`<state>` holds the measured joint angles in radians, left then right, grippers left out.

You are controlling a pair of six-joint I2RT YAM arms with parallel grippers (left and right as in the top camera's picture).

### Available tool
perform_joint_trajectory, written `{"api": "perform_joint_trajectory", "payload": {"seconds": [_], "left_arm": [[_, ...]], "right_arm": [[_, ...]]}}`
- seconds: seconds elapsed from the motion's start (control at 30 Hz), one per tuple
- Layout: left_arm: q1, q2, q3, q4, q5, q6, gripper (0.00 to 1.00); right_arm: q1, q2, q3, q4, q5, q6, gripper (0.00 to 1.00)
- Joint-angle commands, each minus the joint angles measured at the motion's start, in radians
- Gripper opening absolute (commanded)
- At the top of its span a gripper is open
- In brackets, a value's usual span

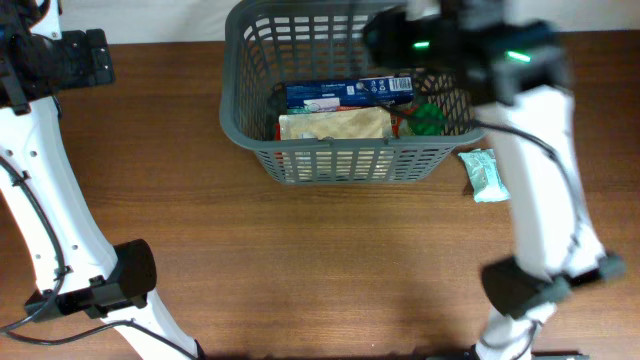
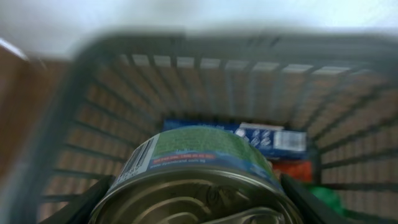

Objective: Pack container
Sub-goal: 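Carry the tuna can into the basket and release it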

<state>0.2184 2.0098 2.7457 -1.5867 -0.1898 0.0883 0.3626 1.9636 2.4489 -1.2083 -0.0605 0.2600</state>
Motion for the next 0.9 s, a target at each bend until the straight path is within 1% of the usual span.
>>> {"api": "perform_joint_trajectory", "payload": {"seconds": [0.0, 0.2, 0.4, 0.43, 0.53, 0.63, 0.7, 0.73, 0.8, 0.87], "left_arm": [[0.005, 0.004, -0.004, -0.001, 0.011, -0.010, 0.99], [0.005, 0.004, -0.004, -0.001, 0.011, -0.010, 0.99], [0.005, 0.004, -0.004, -0.001, 0.011, -0.010, 0.99], [0.005, 0.004, -0.004, -0.001, 0.011, -0.010, 0.99], [0.005, 0.004, -0.004, -0.001, 0.011, -0.010, 0.99], [0.005, 0.004, -0.004, -0.001, 0.011, -0.010, 0.99], [0.005, 0.004, -0.004, -0.001, 0.011, -0.010, 0.99], [0.005, 0.004, -0.004, -0.001, 0.011, -0.010, 0.99], [0.005, 0.004, -0.004, -0.001, 0.011, -0.010, 0.99], [0.005, 0.004, -0.004, -0.001, 0.011, -0.010, 0.99]], "right_arm": [[0.051, 0.121, -0.011, 0.009, 0.035, -0.024, 0.62], [0.072, 0.270, -0.011, -0.027, 0.034, -0.023, 0.62], [0.076, 0.352, -0.011, -0.089, 0.008, -0.016, 0.61], [0.077, 0.360, -0.011, -0.094, 0.008, -0.016, 0.63], [0.084, 0.373, -0.011, -0.108, 0.008, -0.017, 0.74], [0.088, 0.367, -0.011, -0.117, 0.009, -0.020, 0.78], [0.086, 0.351, -0.009, -0.121, 0.010, -0.023, 0.83], [0.083, 0.338, -0.008, -0.121, 0.009, -0.033, 0.86], [0.072, 0.305, 0.004, -0.122, 0.016, -0.051, 0.99], [0.059, 0.261, 0.034, -0.129, 0.021, -0.075, 1.00]]}}
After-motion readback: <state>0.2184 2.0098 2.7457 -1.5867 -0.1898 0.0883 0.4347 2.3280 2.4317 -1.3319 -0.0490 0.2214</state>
